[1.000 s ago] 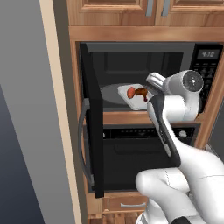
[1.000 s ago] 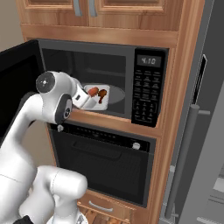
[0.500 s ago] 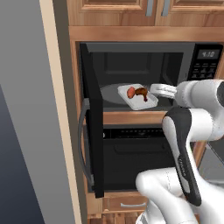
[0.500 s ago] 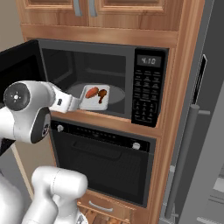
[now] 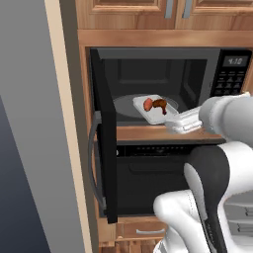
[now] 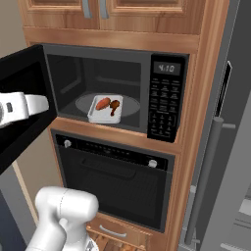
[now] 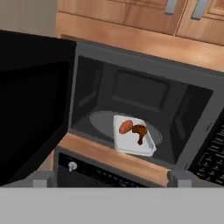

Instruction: Place the tupperware containing the chicken drumstick and sweet potato meal in the microwave. Close the microwave door and press the start button to reheat the meal.

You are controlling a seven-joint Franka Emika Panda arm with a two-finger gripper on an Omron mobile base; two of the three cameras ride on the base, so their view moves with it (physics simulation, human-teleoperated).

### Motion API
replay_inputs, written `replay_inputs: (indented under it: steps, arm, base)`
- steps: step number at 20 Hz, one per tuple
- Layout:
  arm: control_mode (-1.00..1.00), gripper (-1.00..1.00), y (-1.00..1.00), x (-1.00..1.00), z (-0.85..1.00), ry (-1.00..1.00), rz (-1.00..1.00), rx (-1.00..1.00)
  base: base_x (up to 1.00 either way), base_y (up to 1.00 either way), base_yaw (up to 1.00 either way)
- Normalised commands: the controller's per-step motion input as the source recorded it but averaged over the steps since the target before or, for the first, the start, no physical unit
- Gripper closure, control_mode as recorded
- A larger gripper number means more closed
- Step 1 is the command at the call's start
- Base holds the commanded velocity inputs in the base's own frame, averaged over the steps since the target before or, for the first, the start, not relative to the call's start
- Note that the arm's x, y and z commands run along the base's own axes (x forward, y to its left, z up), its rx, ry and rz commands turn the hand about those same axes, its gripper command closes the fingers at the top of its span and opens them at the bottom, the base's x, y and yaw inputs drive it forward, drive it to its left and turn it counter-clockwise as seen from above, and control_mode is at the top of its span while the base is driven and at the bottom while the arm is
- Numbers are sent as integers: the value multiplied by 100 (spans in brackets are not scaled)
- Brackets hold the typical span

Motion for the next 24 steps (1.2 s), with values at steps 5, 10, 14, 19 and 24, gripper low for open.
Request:
replay_inputs:
  steps: [5,10,14,19,24]
  arm:
    - [-100,-100,56,-100,19,-4,3,-56]
    - [-100,-100,71,-91,0,-8,1,-51]
    - [-100,-100,91,-57,0,-1,0,-47]
    - [-100,-100,100,-7,-1,0,0,-44]
    - [-100,-100,97,21,-27,0,-1,-36]
  base:
    - [0,0,0]
    - [0,0,0]
    - [0,0,0]
    - [0,0,0]
    - [0,0,0]
